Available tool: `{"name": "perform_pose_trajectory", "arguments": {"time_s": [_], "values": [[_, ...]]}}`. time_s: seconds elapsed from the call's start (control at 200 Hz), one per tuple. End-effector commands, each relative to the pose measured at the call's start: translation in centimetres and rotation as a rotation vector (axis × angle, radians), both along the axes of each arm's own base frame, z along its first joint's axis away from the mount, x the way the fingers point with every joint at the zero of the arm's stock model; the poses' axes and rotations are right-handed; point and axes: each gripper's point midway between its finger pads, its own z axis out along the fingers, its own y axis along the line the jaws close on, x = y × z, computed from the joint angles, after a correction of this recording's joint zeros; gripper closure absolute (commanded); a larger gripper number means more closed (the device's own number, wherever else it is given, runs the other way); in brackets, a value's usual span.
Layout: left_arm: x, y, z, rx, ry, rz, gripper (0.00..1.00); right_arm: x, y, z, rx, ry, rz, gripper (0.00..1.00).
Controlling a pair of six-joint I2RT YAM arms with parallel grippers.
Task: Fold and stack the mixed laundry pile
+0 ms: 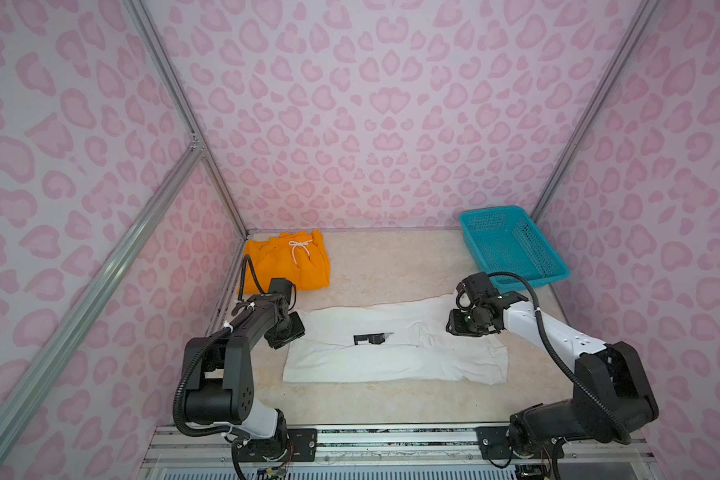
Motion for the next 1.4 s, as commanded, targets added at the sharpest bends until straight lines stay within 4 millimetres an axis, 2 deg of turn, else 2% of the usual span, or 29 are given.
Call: {"name": "perform_pose_trajectory", "arguments": {"time_s": [0.0, 0.16, 0.29, 0.345, 0.48, 0.72, 1.04, 1.16, 1.285, 1.395], "values": [[-1.6, 0.3, 0.2, 0.008, 0.015, 0.053, 0.51, 1.1, 1.5, -0.5, 0.041, -0.005, 0.004, 0.6], [-3.1, 0.2, 0.1, 0.004, 0.022, 0.058, 0.55, 1.9, 2.9, -1.2, 0.058, 0.002, 0.033, 0.62], [-3.9, -0.3, -0.9, -0.021, 0.038, 0.045, 0.63, 2.4, 3.3, -1.7, 0.061, 0.005, 0.037, 0.62], [-4.4, -0.4, -1.5, -0.029, 0.061, 0.046, 0.73, 2.5, 3.4, -1.7, 0.062, 0.001, 0.038, 0.63], [-4.8, -0.1, -1.9, -0.011, 0.083, 0.057, 0.89, 2.7, 3.3, -1.8, 0.055, -0.002, 0.039, 0.63], [-4.7, 1.2, 0.2, 0.062, 0.069, 0.07, 0.9, 2.8, 3.3, -2.8, 0.047, 0.016, 0.03, 0.63], [-6.4, 2.1, 1.4, 0.109, 0.084, 0.133, 0.92, 2.1, 2.5, -5.5, 0.002, 0.087, 0.008, 0.65], [-6.7, 2.5, 1.3, 0.138, 0.095, 0.144, 0.9, 1.9, 2.0, -6.2, -0.022, 0.106, -0.005, 0.65], [-5.8, 2.5, 0.7, 0.141, 0.103, 0.127, 0.66, 2.2, 1.7, -6.8, -0.052, 0.114, -0.005, 0.65], [-4.1, 2.5, 1.3, 0.14, 0.051, 0.122, 0.59, 3.3, 2.0, -7.2, -0.064, 0.119, 0.001, 0.65]]}}
